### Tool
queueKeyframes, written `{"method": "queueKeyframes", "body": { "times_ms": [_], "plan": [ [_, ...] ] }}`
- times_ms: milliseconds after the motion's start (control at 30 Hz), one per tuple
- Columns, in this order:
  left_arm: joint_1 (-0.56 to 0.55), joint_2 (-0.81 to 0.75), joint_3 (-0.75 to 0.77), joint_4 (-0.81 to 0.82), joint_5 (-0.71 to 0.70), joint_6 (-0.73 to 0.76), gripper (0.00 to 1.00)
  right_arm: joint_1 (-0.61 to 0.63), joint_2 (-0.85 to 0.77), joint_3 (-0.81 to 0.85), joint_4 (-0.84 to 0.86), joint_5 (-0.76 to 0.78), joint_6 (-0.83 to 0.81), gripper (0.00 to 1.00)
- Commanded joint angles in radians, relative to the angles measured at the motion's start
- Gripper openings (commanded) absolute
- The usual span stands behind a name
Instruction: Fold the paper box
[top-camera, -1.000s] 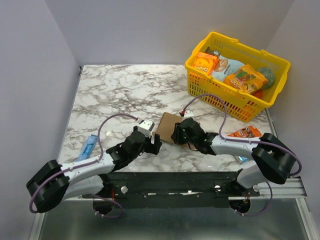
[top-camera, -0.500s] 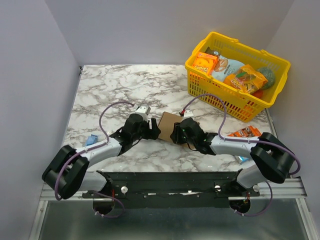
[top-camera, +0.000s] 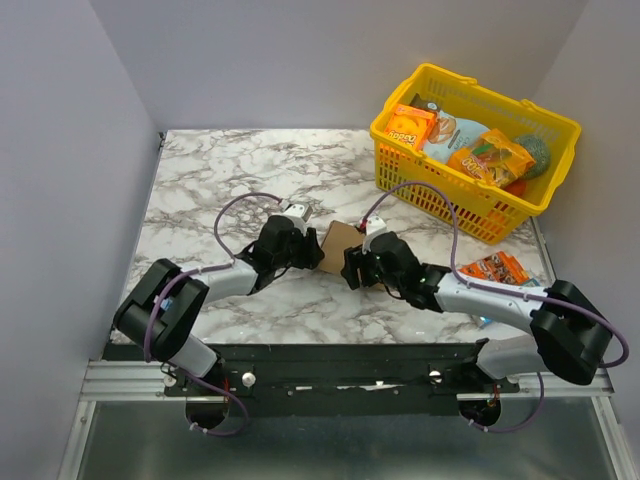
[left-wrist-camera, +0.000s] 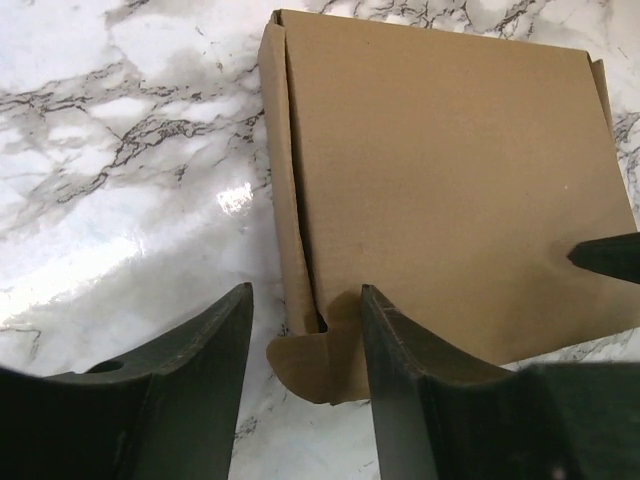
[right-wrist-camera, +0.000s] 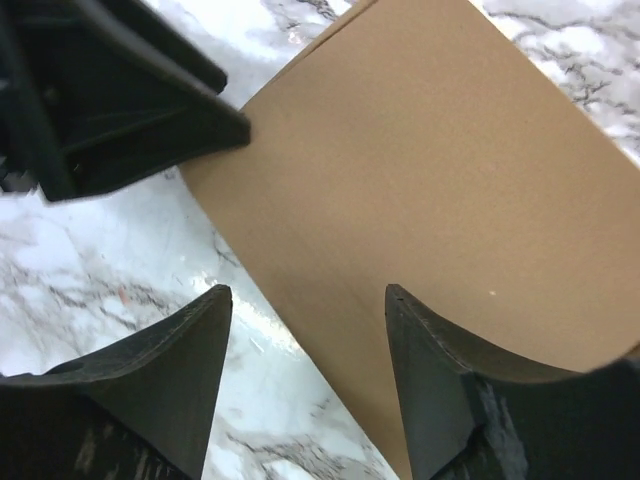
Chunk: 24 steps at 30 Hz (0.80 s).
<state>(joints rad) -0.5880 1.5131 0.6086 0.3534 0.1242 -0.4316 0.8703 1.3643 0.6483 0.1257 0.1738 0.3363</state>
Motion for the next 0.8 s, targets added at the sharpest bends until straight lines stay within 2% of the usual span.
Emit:
{"method": "queueKeyframes", "body": {
  "times_ms": [0,67,233,467,600,767],
  "plan": [
    [0.011,0.032,0.025,0.033,0.029,0.054,0.53,-0.002,-0.056,0.063,-0.121,-0.059,-0.207,0.72],
    [0.014,0.044,0.025,0.048,0.037,0.056,0.51,-0.004,-0.041,0.115,-0.194,-0.042,-0.276,0.73],
    [0.017,0.079,0.022,0.071,0.057,0.059,0.48,-0.008,0.025,0.181,-0.250,-0.082,-0.411,0.73],
    [0.019,0.113,0.022,0.093,0.077,0.065,0.42,-0.013,0.143,0.247,-0.304,-0.080,-0.448,0.74],
    [0.019,0.122,0.017,0.105,0.081,0.068,0.40,-0.013,0.196,0.267,-0.311,0.018,-0.459,0.74],
    [0.019,0.124,0.016,0.119,0.089,0.070,0.38,-0.011,0.251,0.298,-0.325,0.056,-0.477,0.73]
  ]
}}
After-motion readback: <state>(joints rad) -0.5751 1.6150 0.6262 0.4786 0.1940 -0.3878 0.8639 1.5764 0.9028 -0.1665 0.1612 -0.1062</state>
